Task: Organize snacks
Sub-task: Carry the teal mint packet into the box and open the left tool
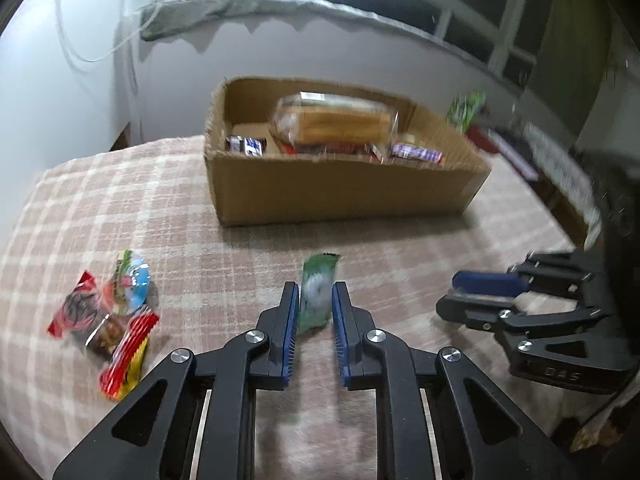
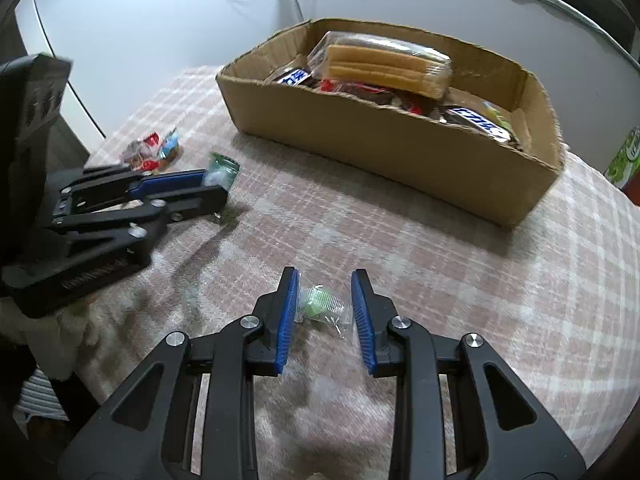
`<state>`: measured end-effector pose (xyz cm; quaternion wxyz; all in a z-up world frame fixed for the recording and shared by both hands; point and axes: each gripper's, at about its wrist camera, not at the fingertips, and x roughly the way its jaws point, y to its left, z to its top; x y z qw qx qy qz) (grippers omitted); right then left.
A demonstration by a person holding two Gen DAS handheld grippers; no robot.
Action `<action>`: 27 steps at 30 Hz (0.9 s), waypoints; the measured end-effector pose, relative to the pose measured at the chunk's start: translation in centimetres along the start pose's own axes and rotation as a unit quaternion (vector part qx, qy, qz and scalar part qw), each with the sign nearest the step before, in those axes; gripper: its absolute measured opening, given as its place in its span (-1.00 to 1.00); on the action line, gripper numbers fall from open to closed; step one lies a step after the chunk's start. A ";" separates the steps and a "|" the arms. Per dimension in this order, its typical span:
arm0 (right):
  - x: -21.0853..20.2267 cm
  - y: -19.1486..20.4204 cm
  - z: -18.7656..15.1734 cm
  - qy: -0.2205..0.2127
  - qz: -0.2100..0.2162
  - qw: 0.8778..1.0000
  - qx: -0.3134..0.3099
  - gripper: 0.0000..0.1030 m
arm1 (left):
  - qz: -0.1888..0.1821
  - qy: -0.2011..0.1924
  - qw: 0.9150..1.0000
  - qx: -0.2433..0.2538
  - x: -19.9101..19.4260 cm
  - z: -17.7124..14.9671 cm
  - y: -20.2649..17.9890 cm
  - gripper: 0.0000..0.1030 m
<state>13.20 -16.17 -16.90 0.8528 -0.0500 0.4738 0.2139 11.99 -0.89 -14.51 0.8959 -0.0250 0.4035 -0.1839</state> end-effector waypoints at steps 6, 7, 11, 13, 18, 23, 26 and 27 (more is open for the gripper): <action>-1.2 -1.2 -0.5 -0.013 0.003 1.000 0.024 -0.45 | -0.004 -0.012 1.000 -0.025 -0.2 -0.7 -0.4 -0.71; -1.3 -1.5 -0.5 -0.014 0.001 1.000 0.027 -0.45 | 0.002 -0.007 1.000 -0.018 0.2 -0.7 -0.7 -0.70; -1.6 -2.1 -0.6 -0.017 0.003 0.999 0.034 -0.44 | 0.026 0.011 1.000 0.007 1.5 0.3 -1.2 -0.63; -1.6 -2.3 -0.6 -0.016 0.005 0.999 0.036 -0.44 | 0.049 0.021 0.998 0.027 2.4 0.7 -1.4 -0.61; -1.6 -2.6 -0.5 -0.016 0.005 0.999 0.037 -0.44 | 0.056 0.048 0.995 0.065 4.3 1.3 -2.1 -0.49; -1.9 -3.0 -0.3 -0.020 0.003 0.999 0.041 -0.44 | 0.041 0.046 0.997 0.052 4.3 1.0 -1.7 -0.61; -1.9 -3.2 -0.1 -0.021 0.002 0.999 0.043 -0.44 | 0.039 0.044 0.997 0.042 4.2 0.9 -1.3 -0.62; -1.9 -3.3 -0.1 -0.022 0.001 0.999 0.044 -0.44 | 0.039 0.042 0.998 0.040 4.0 0.9 -1.2 -0.62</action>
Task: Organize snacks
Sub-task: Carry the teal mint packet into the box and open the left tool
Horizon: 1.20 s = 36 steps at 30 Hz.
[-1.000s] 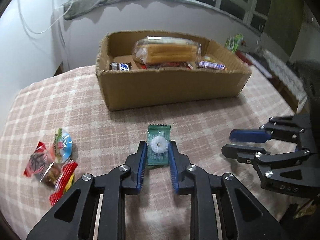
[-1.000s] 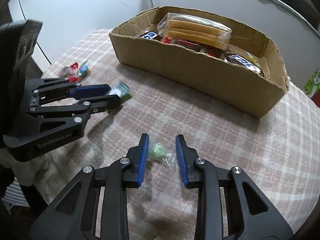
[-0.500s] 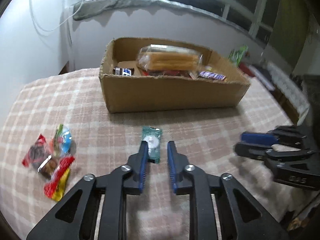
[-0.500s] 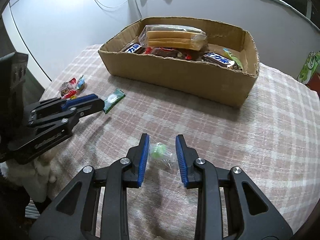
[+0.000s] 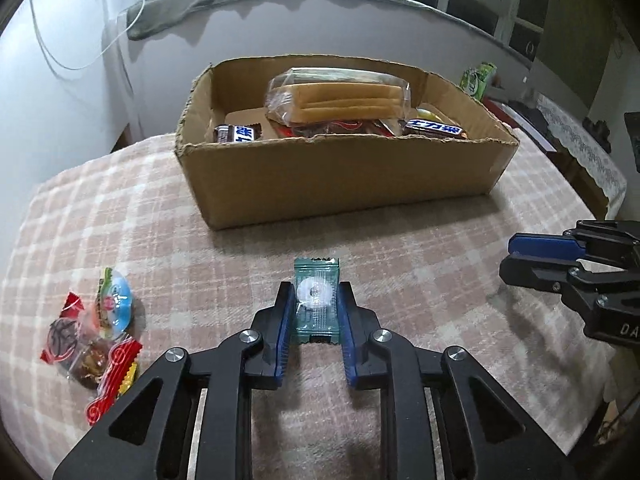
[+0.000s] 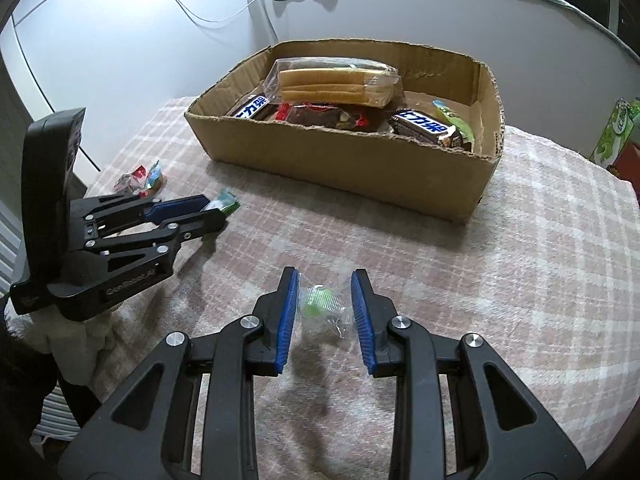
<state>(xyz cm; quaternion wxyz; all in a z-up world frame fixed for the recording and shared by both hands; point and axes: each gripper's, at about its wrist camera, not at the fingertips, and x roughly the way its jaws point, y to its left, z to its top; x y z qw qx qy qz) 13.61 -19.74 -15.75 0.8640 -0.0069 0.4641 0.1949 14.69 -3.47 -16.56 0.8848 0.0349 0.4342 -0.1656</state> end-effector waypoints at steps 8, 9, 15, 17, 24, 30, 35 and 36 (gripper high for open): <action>-0.3 -0.3 0.1 -0.007 0.001 1.000 0.009 -0.44 | -0.016 -0.029 0.999 -0.027 -2.7 -0.6 0.9 -0.62; -0.5 -0.4 0.2 -0.009 0.001 1.000 0.010 -0.45 | -0.017 -0.036 0.999 -0.027 -3.2 -0.5 0.8 -0.62; -2.2 -0.8 1.4 -0.032 -0.002 0.999 0.010 -0.45 | -0.028 -0.080 0.996 -0.021 -6.5 1.4 0.4 -0.62; -3.0 -0.9 2.1 -0.042 -0.004 0.999 0.010 -0.45 | -0.029 -0.093 0.995 -0.021 -7.4 2.2 0.2 -0.62; -5.3 -1.7 4.9 -0.073 -0.016 0.997 0.004 -0.45 | -0.022 -0.120 0.992 -0.011 -8.7 5.4 0.3 -0.62; -6.5 -3.0 8.3 -0.099 -0.030 0.995 0.006 -0.45 | -0.012 -0.122 0.992 -0.016 -7.6 8.0 1.2 -0.62; -5.7 -4.1 10.5 -0.102 -0.037 0.994 0.011 -0.44 | -0.004 -0.115 0.993 -0.015 -6.1 9.4 1.5 -0.62; -5.4 -4.3 10.8 -0.102 -0.040 0.994 0.012 -0.44 | -0.003 -0.113 0.994 -0.015 -5.7 9.6 1.5 -0.62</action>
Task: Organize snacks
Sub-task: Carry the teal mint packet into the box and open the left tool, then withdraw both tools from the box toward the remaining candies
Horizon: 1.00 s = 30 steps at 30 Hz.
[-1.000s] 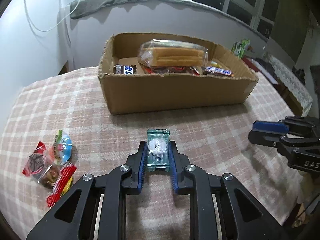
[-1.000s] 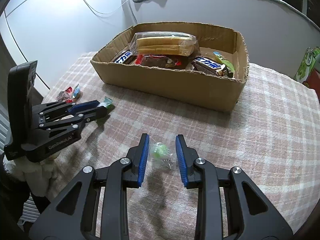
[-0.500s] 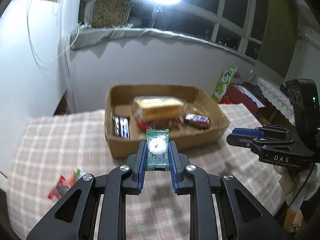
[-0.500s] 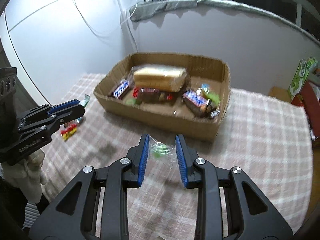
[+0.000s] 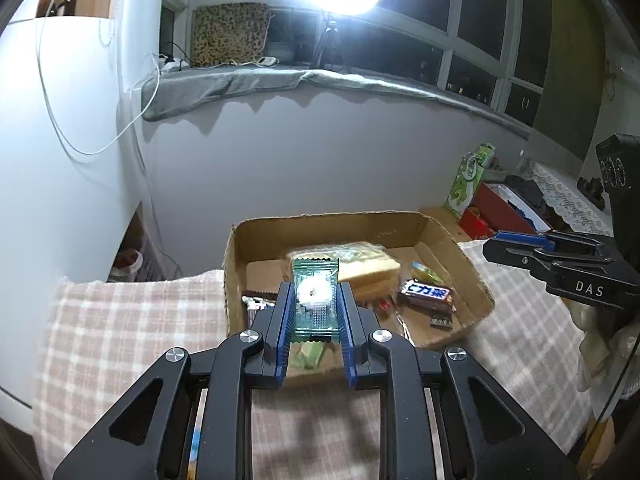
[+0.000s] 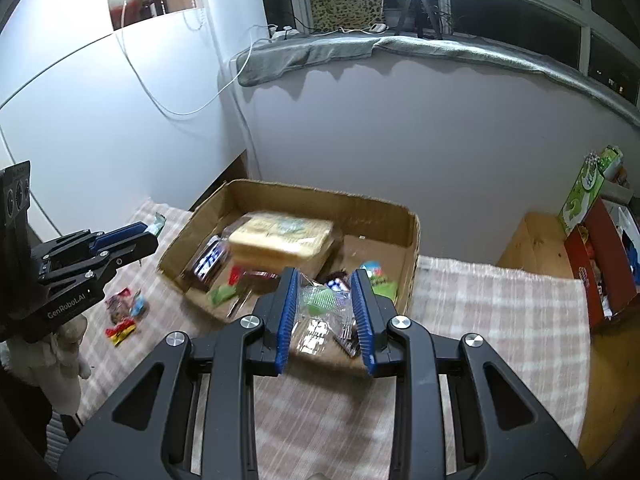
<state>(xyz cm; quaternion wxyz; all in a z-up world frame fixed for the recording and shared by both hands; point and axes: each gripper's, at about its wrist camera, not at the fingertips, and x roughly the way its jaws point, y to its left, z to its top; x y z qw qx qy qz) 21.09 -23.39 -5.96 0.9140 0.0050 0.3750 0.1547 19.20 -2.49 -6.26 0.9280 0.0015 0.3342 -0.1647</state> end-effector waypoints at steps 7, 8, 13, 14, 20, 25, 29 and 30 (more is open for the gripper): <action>3.2 -0.8 0.6 0.014 -0.008 1.000 0.008 -0.44 | 0.004 0.021 1.000 0.003 2.8 0.4 -0.2 -0.62; 3.6 -1.0 0.6 0.016 -0.009 1.000 0.010 -0.44 | 0.004 0.022 1.000 0.003 3.0 0.3 -0.2 -0.63; 5.3 -1.9 0.2 0.031 -0.011 0.999 0.020 -0.44 | 0.003 0.035 0.999 -0.004 4.4 0.0 0.0 -0.62; 5.5 -2.0 0.2 0.032 -0.011 0.999 0.021 -0.44 | 0.003 0.037 0.999 -0.004 4.6 0.0 0.0 -0.62; 6.4 -2.5 -0.1 0.043 -0.010 0.999 0.022 -0.44 | 0.001 0.045 0.999 -0.007 5.1 -0.2 0.1 -0.62; 6.1 -2.4 -0.1 0.041 -0.008 0.999 0.022 -0.35 | 0.001 0.049 0.999 -0.003 5.0 -0.1 -0.1 -0.57; 5.6 -2.1 0.0 0.035 -0.011 0.999 0.021 -0.07 | 0.002 0.050 0.999 -0.006 4.8 0.1 -0.1 -0.54; 5.5 -2.0 0.0 0.034 -0.011 0.999 0.021 -0.06 | 0.002 0.050 0.999 -0.006 4.7 0.1 -0.2 -0.51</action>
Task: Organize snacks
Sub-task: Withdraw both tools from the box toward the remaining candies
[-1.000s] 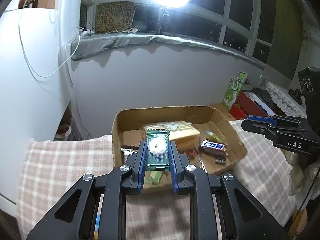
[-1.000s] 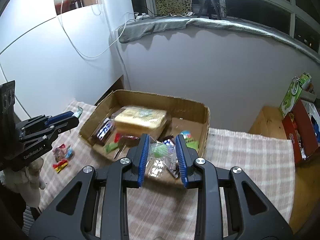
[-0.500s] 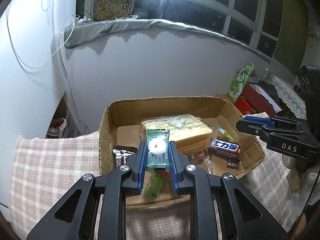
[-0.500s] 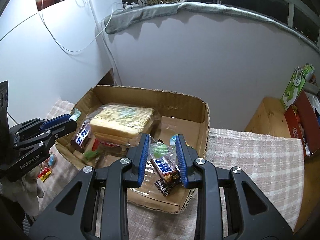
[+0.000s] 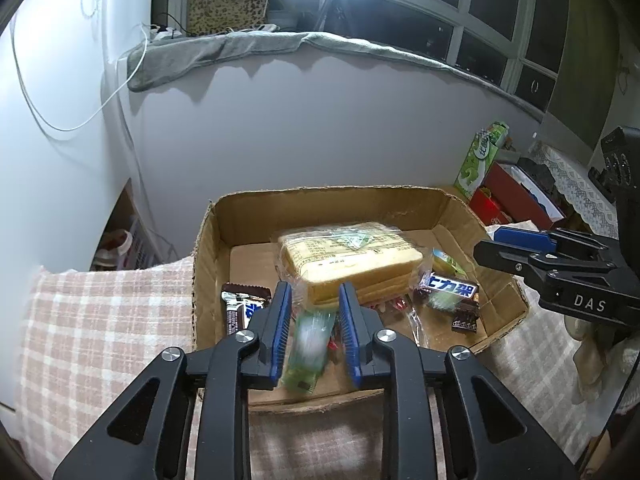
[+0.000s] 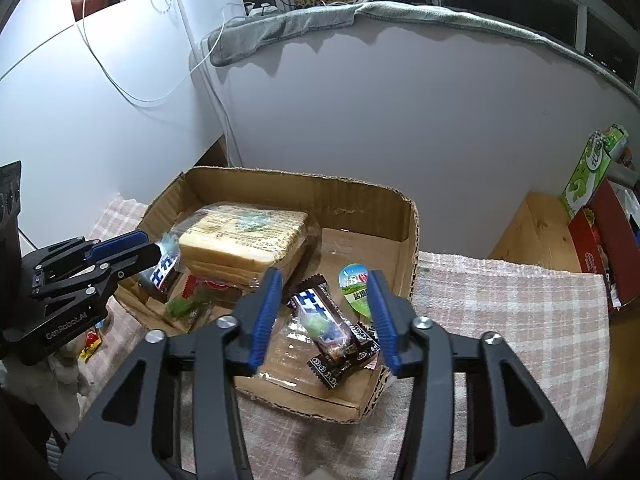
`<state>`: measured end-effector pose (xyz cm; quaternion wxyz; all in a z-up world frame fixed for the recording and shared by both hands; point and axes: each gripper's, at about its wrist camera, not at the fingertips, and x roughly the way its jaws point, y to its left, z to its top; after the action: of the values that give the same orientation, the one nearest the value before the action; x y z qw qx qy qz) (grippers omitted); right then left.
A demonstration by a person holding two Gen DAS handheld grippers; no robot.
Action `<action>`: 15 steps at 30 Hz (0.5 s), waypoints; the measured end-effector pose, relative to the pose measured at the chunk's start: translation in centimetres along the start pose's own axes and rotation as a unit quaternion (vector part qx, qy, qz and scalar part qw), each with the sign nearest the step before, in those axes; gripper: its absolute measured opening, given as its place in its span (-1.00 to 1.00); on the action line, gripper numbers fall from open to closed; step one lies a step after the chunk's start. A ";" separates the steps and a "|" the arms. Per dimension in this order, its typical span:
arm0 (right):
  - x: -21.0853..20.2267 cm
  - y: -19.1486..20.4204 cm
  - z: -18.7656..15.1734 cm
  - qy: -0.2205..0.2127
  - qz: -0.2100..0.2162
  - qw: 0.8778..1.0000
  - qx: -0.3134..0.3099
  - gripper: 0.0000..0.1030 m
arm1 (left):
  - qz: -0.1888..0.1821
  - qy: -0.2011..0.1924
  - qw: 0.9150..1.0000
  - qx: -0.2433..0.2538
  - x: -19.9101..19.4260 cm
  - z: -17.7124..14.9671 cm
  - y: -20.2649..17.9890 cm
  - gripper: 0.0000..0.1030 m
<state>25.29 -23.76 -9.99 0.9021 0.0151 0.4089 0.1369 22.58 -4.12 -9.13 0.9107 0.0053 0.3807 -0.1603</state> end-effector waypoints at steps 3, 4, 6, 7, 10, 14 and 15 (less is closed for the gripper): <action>-0.5 0.2 -0.1 -0.001 -0.002 1.000 -0.003 -0.05 | 0.001 -0.006 1.000 0.001 -0.7 0.0 -0.1 -0.51; -0.8 0.3 -0.1 -0.003 -0.002 1.000 -0.004 -0.05 | 0.001 -0.008 1.000 0.000 -0.9 0.0 -0.1 -0.51; -1.4 0.4 -0.1 -0.006 -0.002 1.000 -0.003 -0.05 | 0.001 -0.013 1.000 0.000 -1.6 0.0 -0.2 -0.51; -1.7 0.5 -0.2 -0.008 -0.002 1.000 -0.003 -0.05 | 0.001 -0.016 1.000 -0.001 -2.0 0.0 -0.2 -0.51; -2.6 0.8 -0.2 -0.013 0.000 1.000 -0.005 -0.05 | -0.001 -0.025 1.000 -0.004 -3.3 -0.1 -0.2 -0.51; -3.9 1.6 -0.7 -0.020 0.000 1.000 -0.010 -0.05 | -0.001 -0.042 0.999 -0.004 -5.5 -0.7 -0.2 -0.51; -4.3 1.8 -0.8 -0.022 0.002 1.000 -0.011 -0.05 | -0.001 -0.047 0.999 -0.003 -6.1 -1.0 -0.2 -0.51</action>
<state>21.53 -23.19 -7.11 0.9109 0.0087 0.3870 0.1430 17.77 -2.44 -5.54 0.9274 -0.0049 0.3381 -0.1601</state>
